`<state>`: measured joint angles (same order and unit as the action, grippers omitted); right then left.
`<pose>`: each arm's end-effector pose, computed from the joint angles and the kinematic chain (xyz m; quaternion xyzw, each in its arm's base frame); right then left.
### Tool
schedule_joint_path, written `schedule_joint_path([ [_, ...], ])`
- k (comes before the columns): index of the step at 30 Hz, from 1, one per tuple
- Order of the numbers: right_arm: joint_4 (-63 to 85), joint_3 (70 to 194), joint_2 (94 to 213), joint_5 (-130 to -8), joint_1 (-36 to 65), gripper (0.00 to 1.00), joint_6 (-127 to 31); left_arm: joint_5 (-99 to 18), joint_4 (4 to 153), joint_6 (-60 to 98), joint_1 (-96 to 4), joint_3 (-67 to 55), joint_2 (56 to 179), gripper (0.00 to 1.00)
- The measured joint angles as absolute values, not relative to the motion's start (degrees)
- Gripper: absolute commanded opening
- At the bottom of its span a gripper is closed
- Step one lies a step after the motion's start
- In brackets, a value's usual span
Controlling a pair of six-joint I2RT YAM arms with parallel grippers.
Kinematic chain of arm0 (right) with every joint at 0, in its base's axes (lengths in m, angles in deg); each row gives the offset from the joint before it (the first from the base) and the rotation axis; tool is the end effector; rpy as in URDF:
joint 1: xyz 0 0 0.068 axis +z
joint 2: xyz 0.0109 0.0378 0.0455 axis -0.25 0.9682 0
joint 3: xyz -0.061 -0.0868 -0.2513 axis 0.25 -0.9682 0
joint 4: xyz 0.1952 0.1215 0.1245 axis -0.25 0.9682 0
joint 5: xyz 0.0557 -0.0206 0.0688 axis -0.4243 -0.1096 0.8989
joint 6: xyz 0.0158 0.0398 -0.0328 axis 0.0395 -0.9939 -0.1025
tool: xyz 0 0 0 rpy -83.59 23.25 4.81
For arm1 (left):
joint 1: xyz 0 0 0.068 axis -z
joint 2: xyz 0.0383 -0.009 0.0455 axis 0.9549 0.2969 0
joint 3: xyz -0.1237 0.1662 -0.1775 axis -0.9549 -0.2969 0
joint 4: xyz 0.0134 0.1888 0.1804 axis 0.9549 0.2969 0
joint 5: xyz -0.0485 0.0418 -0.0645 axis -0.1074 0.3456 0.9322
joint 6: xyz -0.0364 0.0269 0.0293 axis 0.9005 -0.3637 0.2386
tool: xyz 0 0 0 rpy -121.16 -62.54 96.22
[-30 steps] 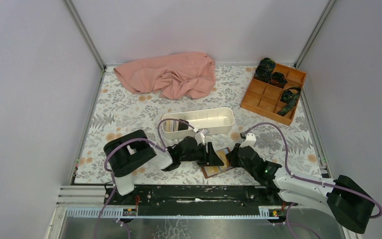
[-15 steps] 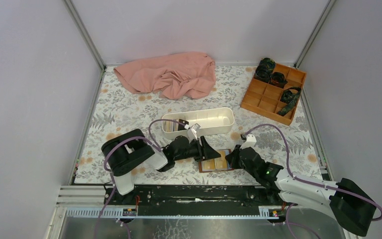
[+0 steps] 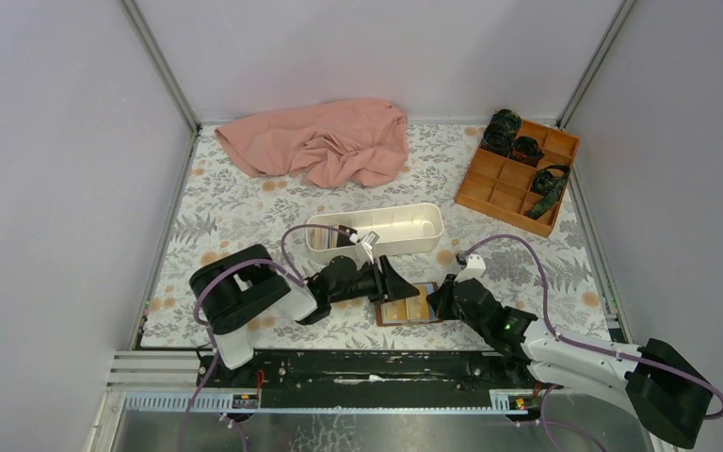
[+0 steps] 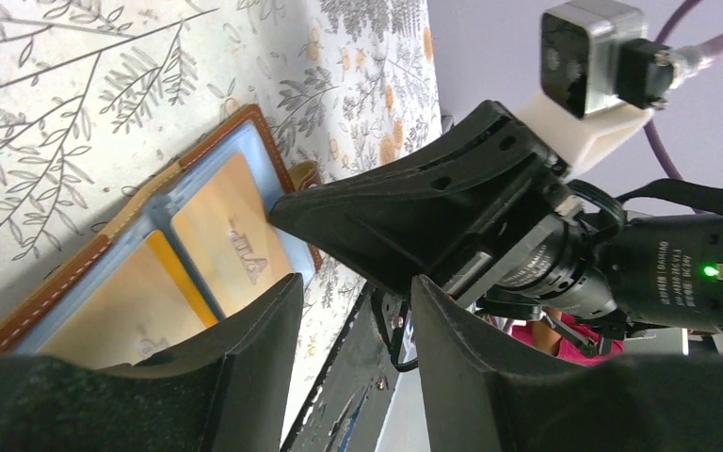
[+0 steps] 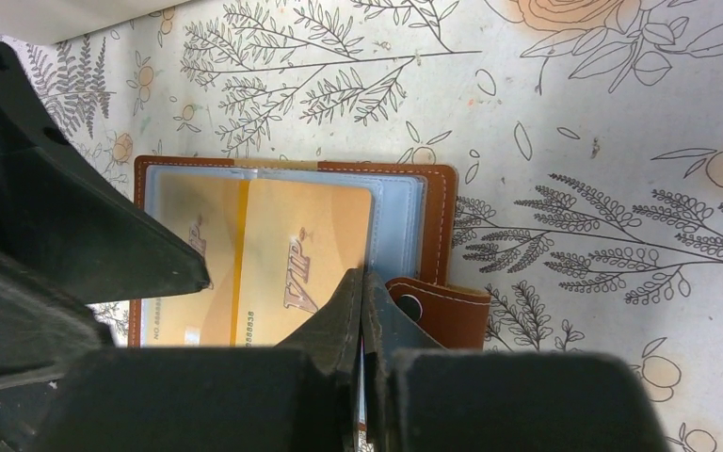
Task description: Take the credit cards out of the card holder
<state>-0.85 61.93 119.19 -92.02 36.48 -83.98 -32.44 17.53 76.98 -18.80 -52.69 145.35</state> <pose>0.1061 0.1157 0.1345 0.0053 0.8625 0.2787 0.4223 0.1664 -0.2454 0.1177 -0.0182 0.7865 -0.5873 0.1901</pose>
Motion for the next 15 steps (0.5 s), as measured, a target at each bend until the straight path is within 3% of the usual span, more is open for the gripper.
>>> schedule_joint_path([
  [7,-0.8,62.0,119.1,-91.8,36.5,0.00,-83.9,-33.9,21.3,74.8,-18.8,-53.2,139.7,0.51],
  [10,-0.5,62.0,118.9,-91.8,36.5,0.00,-83.9,-35.1,24.3,73.5,-18.8,-54.1,137.1,0.59],
  [15,-0.4,62.0,118.8,-91.7,36.5,0.00,-84.0,-37.6,29.9,72.0,-18.5,-54.7,135.8,0.60],
])
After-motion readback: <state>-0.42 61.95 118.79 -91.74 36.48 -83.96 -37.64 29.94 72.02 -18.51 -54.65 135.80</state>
